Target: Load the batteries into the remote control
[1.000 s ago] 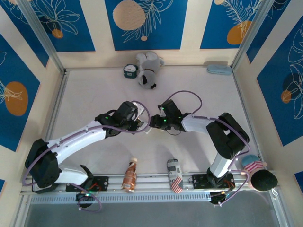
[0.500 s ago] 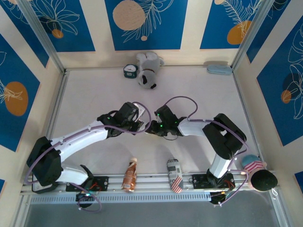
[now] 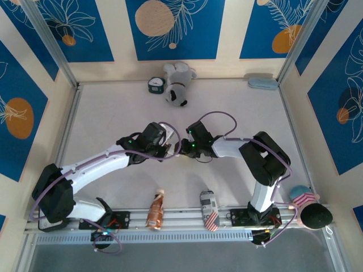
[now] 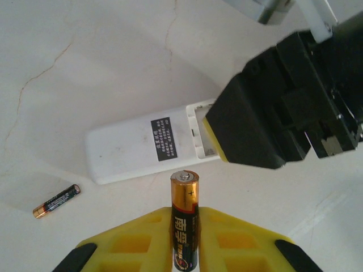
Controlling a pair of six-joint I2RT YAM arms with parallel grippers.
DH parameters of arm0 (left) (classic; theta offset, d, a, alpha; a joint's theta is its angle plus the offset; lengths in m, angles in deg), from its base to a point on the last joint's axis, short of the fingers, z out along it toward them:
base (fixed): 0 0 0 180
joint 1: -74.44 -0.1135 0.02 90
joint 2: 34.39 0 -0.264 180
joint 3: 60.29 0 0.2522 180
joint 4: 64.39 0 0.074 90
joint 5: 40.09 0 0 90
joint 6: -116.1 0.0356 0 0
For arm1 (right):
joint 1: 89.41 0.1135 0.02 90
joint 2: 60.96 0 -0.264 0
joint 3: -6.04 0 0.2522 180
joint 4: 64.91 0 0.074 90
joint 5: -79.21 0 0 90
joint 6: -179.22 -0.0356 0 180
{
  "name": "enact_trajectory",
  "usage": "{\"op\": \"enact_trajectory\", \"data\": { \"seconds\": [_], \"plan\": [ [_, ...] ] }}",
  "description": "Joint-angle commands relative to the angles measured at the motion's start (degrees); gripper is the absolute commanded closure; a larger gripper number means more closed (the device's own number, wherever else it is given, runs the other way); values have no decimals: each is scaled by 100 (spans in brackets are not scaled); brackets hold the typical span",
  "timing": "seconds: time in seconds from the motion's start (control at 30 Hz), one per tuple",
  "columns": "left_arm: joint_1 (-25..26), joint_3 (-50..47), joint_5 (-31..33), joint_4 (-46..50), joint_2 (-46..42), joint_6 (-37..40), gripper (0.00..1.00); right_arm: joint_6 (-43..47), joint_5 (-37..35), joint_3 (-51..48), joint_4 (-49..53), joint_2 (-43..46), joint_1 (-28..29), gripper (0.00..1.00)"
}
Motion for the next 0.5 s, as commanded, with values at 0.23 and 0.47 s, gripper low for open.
{"op": "enact_trajectory", "data": {
  "seconds": [0.23, 0.47],
  "plan": [
    [-47, -156, -197, -309, 121, -353, 83, 500, 62, 290, 424, -135, -115, 63],
    [-44, -153, -197, -506, 297, -586, 83, 559, 21, 312, 535, -247, -142, 66]
  ]
}}
